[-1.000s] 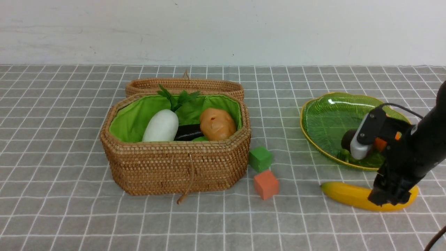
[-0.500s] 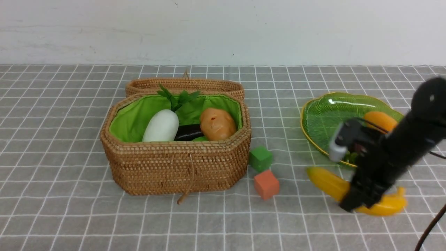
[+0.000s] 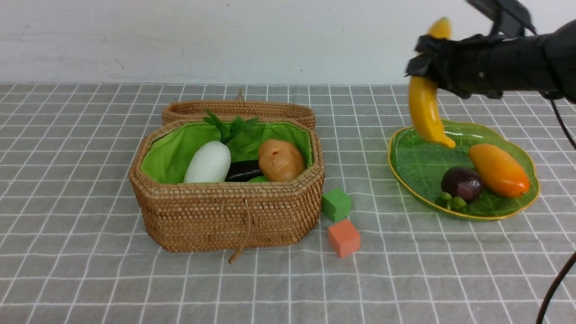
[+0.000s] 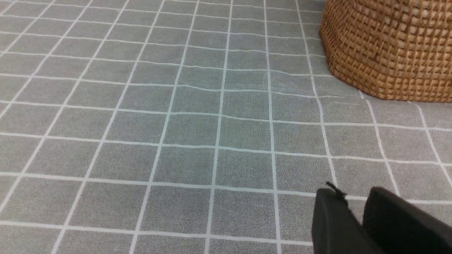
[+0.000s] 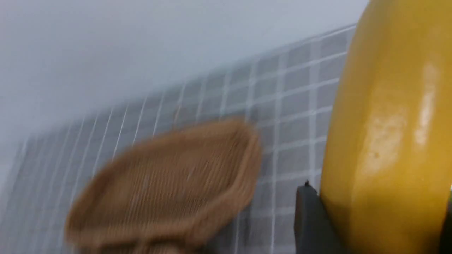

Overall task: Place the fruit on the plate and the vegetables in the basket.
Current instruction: Use the right arm to grab a banana and put it into the right plate

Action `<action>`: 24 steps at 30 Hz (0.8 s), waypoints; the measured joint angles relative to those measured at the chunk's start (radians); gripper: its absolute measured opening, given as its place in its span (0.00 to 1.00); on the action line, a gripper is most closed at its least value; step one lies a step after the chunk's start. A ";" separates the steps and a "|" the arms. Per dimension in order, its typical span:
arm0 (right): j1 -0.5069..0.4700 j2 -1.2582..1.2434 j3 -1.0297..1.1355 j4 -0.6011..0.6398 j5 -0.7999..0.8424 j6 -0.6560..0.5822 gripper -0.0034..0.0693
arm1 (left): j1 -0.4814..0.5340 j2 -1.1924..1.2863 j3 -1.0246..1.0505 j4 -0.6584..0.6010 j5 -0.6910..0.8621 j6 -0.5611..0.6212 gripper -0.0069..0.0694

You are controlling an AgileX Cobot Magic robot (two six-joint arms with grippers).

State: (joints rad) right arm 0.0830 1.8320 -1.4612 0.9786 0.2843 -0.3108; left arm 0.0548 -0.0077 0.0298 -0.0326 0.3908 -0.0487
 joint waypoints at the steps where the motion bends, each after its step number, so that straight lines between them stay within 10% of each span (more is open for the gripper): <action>1: -0.018 0.027 0.000 0.004 -0.020 0.068 0.47 | 0.000 0.000 0.000 0.000 0.000 0.000 0.27; 10: -0.059 0.171 0.000 0.086 -0.054 0.251 0.50 | 0.000 0.000 0.000 0.000 0.000 0.000 0.27; 18: -0.061 0.183 0.000 0.125 -0.057 0.255 0.94 | 0.000 0.000 0.000 0.000 0.000 0.000 0.28; 24: -0.063 0.115 0.000 0.106 0.099 0.109 0.94 | 0.000 0.000 0.000 0.000 0.000 0.000 0.29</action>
State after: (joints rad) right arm 0.0205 1.9472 -1.4612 1.0844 0.3838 -0.2017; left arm 0.0548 -0.0077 0.0298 -0.0326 0.3908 -0.0487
